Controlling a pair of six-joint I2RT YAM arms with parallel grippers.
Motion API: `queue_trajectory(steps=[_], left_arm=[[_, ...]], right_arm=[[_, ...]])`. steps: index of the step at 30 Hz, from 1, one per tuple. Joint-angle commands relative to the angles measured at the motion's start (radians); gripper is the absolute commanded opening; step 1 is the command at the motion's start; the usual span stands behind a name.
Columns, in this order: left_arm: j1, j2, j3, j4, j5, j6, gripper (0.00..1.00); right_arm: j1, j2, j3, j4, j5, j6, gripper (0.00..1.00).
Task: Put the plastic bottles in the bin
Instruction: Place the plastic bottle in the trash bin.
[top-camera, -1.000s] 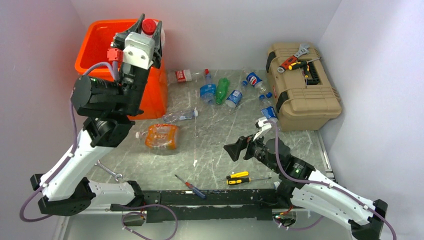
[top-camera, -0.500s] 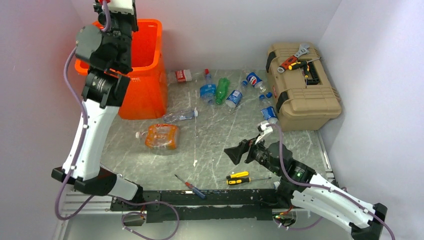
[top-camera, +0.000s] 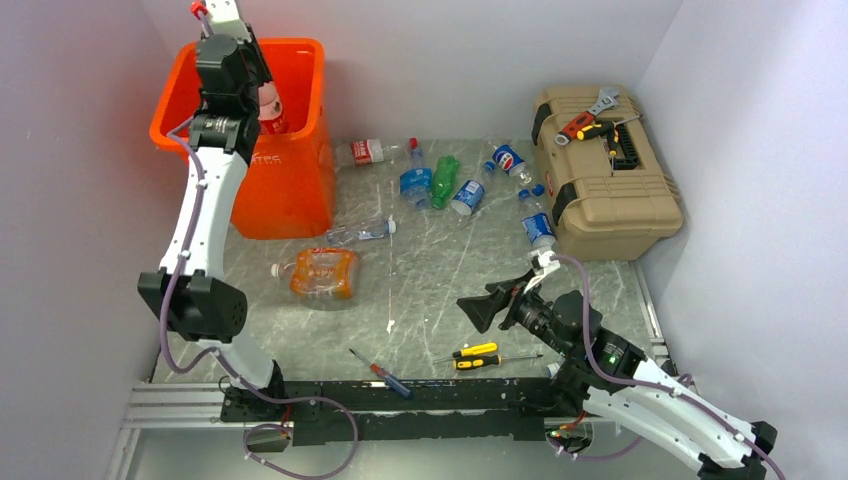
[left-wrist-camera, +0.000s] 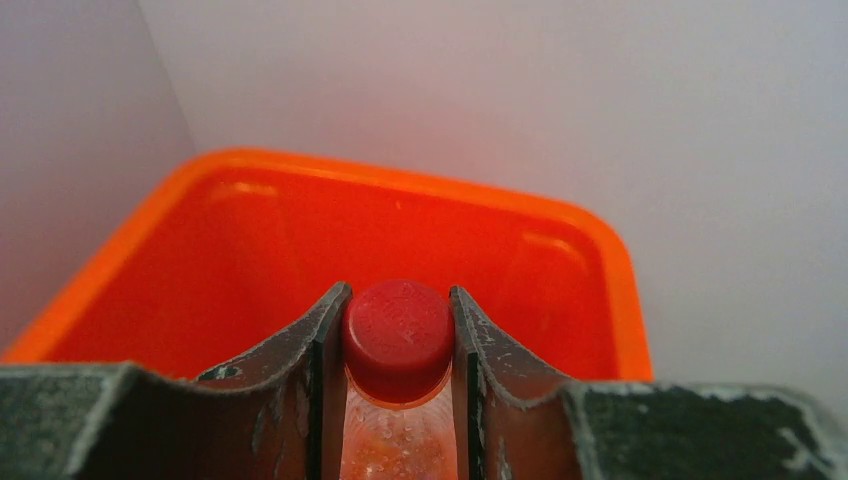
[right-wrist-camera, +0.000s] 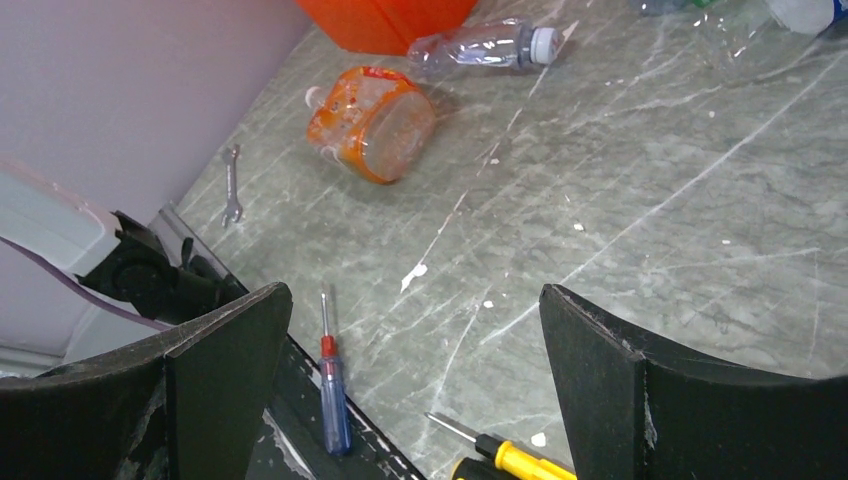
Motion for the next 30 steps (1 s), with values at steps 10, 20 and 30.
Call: queue_trajectory(steps=[10, 20, 30], left_arm=[[0.023, 0.136, -0.005, -0.117, -0.019, -0.100, 0.00], [0.072, 0.104, -0.055, -0.143, -0.017, -0.178, 0.17], [0.019, -0.107, 0.034, -0.072, 0.043, -0.193, 0.99]], right_arm=[[0.004, 0.029, -0.010, 0.006, 0.026, -0.036, 1.00], [0.004, 0.023, -0.001, -0.014, 0.030, -0.034, 1.00], [0.004, 0.060, 0.041, -0.019, 0.038, -0.041, 1.00]])
